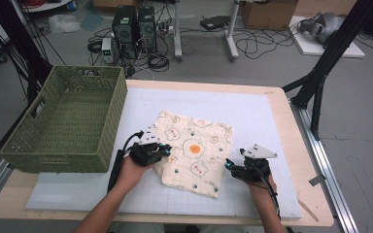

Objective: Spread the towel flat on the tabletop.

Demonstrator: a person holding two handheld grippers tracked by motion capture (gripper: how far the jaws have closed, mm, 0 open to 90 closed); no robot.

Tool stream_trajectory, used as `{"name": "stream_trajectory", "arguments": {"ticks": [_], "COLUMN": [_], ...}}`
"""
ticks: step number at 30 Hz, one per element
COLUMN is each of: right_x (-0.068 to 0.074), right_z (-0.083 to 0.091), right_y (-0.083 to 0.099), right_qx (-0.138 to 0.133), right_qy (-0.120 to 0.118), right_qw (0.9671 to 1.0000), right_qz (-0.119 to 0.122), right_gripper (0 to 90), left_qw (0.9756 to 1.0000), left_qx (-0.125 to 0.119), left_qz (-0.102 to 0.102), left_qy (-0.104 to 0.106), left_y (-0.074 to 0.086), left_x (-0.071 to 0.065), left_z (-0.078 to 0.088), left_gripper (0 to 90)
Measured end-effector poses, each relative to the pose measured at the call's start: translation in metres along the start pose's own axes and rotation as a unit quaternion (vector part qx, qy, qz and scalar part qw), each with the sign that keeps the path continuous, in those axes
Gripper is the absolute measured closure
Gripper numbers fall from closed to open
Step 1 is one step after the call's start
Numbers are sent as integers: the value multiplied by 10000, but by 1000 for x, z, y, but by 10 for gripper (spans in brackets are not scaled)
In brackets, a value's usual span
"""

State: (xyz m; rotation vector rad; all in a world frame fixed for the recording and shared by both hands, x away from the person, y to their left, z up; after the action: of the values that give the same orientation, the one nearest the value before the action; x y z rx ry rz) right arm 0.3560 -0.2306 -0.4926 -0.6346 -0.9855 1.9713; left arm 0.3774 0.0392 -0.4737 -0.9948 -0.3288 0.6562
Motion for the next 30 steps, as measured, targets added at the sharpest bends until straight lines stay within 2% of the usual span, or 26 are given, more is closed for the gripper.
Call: {"name": "stream_trajectory", "arguments": {"ticks": [5, 8, 11, 13, 15, 16, 18, 20, 21, 25, 28, 30], "right_x": [7, 18, 27, 33, 39, 42, 45, 45, 43, 32, 17, 10], "right_z": [-4, -6, -10, -14, -17, -17, -17, -15, -15, -11, -7, -6], "right_y": [0, -4, -4, -1, 2, 3, 3, 3, 3, 5, 8, 10], "right_qx": [36, -84, 5, 161, 380, 413, 446, 513, 576, 720, 774, 745], "right_qy": [-119, -390, -546, -677, -786, -847, -1006, -958, -890, -618, -349, -296], "right_qw": [9999, 9992, 9985, 9976, 9959, 9950, 9935, 9932, 9931, 9937, 9946, 9956], "right_qz": [-16, 3, -20, -1, 240, 341, 308, 427, 495, 593, 598, 485], "right_gripper": [337, 338, 365, 432, 518, 592, 721, 846, 877, 888, 888, 856], "left_qw": [9995, 9991, 9989, 9988, 9986, 9986, 9986, 9986, 9985, 9981, 9974, 9968], "left_qx": [-197, -222, -203, -216, -229, -218, -177, -132, -138, -178, -266, -238], "left_qz": [179, 268, 299, 333, 357, 370, 381, 385, 418, 472, 588, 633], "left_qy": [-174, -240, -290, -295, -306, -320, -327, -325, -322, -340, -327, -437], "left_y": [10, 18, 26, 30, 34, 36, 41, 45, 46, 50, 49, 49], "left_x": [9, 12, 15, 15, 16, 16, 15, 16, 15, 15, 16, 20], "left_z": [26, 38, 49, 55, 61, 63, 67, 70, 72, 81, 84, 83], "left_gripper": [838, 837, 835, 832, 827, 827, 827, 827, 825, 793, 688, 620]}}
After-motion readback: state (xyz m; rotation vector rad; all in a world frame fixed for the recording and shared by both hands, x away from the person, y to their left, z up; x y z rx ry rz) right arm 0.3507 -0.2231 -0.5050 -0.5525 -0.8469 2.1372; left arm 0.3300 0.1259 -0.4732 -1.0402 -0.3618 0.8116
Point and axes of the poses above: each handheld gripper's, and its own axes: z roughly backward along the jaws, y roughly out of its underside, x roughly to its left, the point moved 9 cm from there along -z, roughly forward along the jaws, and after that the axes turned 1 degree about -z, right-handed, at the moved point
